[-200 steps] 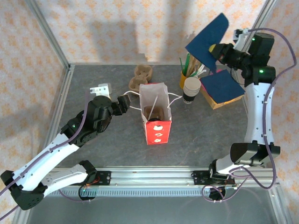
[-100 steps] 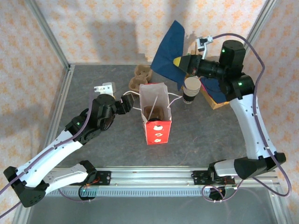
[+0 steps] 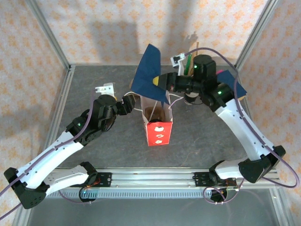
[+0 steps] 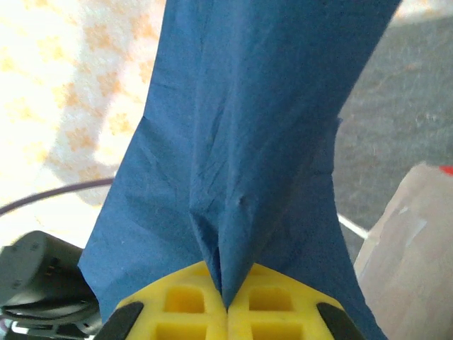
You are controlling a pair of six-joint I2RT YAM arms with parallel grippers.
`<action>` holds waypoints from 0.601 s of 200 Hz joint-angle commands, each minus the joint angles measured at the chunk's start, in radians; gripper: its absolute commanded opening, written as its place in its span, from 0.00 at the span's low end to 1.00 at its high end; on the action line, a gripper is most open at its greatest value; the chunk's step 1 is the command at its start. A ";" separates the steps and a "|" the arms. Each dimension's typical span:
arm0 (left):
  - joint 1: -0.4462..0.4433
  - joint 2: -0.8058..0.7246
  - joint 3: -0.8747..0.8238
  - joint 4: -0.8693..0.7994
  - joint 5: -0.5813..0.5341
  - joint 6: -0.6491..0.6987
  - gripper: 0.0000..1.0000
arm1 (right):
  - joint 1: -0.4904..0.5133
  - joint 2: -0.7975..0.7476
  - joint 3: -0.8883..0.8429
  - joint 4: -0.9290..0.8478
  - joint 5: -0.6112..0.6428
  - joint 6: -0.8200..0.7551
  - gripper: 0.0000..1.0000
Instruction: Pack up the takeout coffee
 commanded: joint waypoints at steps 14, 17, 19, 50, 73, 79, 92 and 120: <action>0.013 -0.046 -0.003 0.029 -0.025 -0.010 0.81 | 0.059 -0.015 -0.026 -0.031 0.162 -0.039 0.00; 0.013 -0.046 -0.003 0.030 -0.026 -0.009 0.81 | 0.063 -0.012 -0.028 -0.043 0.183 -0.046 0.00; 0.013 -0.047 -0.004 0.030 -0.026 -0.009 0.81 | 0.066 -0.010 -0.028 -0.050 0.200 -0.052 0.00; 0.013 -0.048 -0.001 0.025 -0.028 0.000 0.81 | 0.092 0.037 -0.015 -0.180 0.367 -0.099 0.00; 0.013 -0.049 -0.004 0.022 -0.032 0.000 0.81 | 0.128 0.055 -0.013 -0.208 0.426 -0.110 0.00; 0.013 -0.051 -0.007 0.022 -0.031 -0.003 0.81 | 0.135 0.058 -0.013 -0.212 0.440 -0.112 0.00; 0.013 -0.052 -0.010 0.027 -0.032 -0.003 0.81 | 0.147 0.061 -0.014 -0.220 0.470 -0.116 0.00; 0.013 -0.048 -0.012 0.028 -0.030 -0.003 0.81 | 0.173 0.070 -0.016 -0.253 0.531 -0.142 0.00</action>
